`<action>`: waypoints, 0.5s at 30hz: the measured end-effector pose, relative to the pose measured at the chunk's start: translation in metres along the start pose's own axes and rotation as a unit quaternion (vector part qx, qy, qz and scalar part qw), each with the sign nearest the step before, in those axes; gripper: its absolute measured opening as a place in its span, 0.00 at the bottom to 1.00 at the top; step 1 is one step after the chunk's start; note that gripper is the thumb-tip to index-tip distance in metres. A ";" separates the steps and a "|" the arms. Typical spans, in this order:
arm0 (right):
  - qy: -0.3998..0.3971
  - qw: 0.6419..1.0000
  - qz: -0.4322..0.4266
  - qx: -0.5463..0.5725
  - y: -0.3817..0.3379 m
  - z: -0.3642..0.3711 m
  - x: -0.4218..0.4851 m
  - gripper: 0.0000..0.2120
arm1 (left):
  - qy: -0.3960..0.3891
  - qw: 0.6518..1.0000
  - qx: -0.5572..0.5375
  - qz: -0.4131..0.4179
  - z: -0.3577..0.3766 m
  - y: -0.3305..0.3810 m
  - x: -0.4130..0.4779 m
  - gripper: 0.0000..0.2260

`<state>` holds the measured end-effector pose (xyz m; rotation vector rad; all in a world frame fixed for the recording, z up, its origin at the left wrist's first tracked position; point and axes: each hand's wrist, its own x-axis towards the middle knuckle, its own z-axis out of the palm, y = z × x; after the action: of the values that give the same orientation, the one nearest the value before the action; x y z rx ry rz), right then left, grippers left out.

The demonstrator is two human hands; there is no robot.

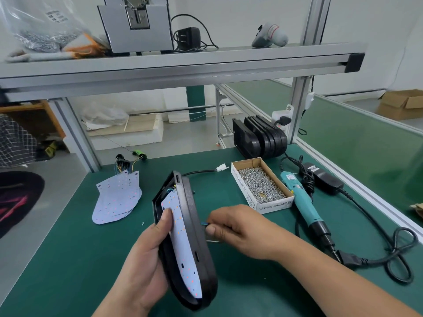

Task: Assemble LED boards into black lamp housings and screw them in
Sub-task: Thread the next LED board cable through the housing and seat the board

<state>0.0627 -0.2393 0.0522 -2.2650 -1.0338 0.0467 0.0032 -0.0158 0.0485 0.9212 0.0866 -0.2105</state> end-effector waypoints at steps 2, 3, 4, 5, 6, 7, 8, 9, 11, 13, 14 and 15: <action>0.025 1.000 0.002 -0.009 -0.002 0.003 0.001 0.16 | 0.000 1.000 -0.009 -0.010 -0.001 0.000 0.001 0.21; 0.034 0.999 0.007 -0.018 -0.002 0.003 0.002 0.15 | 0.005 1.000 -0.011 -0.017 -0.001 0.000 0.001 0.22; 0.039 0.999 0.012 -0.026 -0.002 0.003 0.002 0.14 | 0.011 1.000 -0.012 -0.025 -0.001 -0.001 0.002 0.22; 0.042 0.998 0.016 -0.032 -0.001 0.003 0.003 0.14 | 0.014 0.999 -0.013 -0.035 -0.001 -0.001 0.002 0.22; 0.045 0.998 0.017 -0.035 0.000 0.002 0.003 0.15 | 0.012 0.999 -0.013 -0.046 -0.002 -0.001 0.002 0.23; 0.048 0.998 0.017 -0.035 0.000 0.002 0.003 0.15 | 0.005 0.998 -0.009 -0.057 -0.002 -0.001 0.002 0.23; 0.051 0.998 0.016 -0.033 0.001 0.002 0.003 0.14 | -0.007 0.998 -0.003 -0.066 -0.003 0.000 0.001 0.23; 0.054 0.998 0.015 -0.030 0.001 0.002 0.003 0.13 | -0.021 0.997 0.002 -0.074 -0.003 0.001 0.000 0.23; 0.065 0.998 0.015 -0.015 0.001 0.003 0.003 0.12 | -0.043 0.996 0.012 -0.080 -0.005 0.003 0.000 0.29; 0.067 0.998 0.016 0.002 0.003 0.003 0.002 0.13 | -0.061 0.994 0.007 -0.089 -0.008 0.005 0.000 0.35; 0.063 0.998 0.019 0.010 0.004 0.003 0.001 0.14 | -0.070 0.993 -0.002 -0.096 -0.010 0.006 0.000 0.35; 0.059 0.998 0.023 0.017 0.005 0.002 0.000 0.15 | -0.080 0.991 -0.013 -0.105 -0.010 0.007 -0.001 0.34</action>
<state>0.0656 -0.2403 0.0477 -2.2321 -0.9133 -0.0489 0.0043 -0.0033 0.0479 0.8661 0.0379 -0.4769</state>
